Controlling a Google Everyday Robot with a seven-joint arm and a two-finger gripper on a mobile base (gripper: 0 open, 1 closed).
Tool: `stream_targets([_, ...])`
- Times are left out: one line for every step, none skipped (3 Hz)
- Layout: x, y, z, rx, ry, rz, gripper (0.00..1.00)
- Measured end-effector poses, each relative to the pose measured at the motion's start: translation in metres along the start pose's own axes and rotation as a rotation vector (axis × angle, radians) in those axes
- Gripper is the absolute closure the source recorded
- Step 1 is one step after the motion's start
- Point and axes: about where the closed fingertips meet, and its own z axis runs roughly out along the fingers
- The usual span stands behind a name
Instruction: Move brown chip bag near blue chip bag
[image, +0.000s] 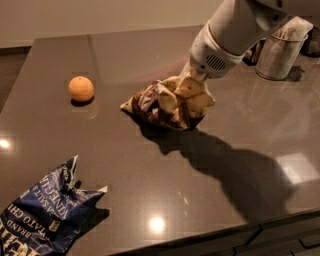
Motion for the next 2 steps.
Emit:
stream_targets([-0.033, 0.039, -0.003, -0.079, -0.105, -0.125, 1.0])
stream_targets([-0.065, 0.078, -0.005, -0.161, -0.204, -0.232, 1.0])
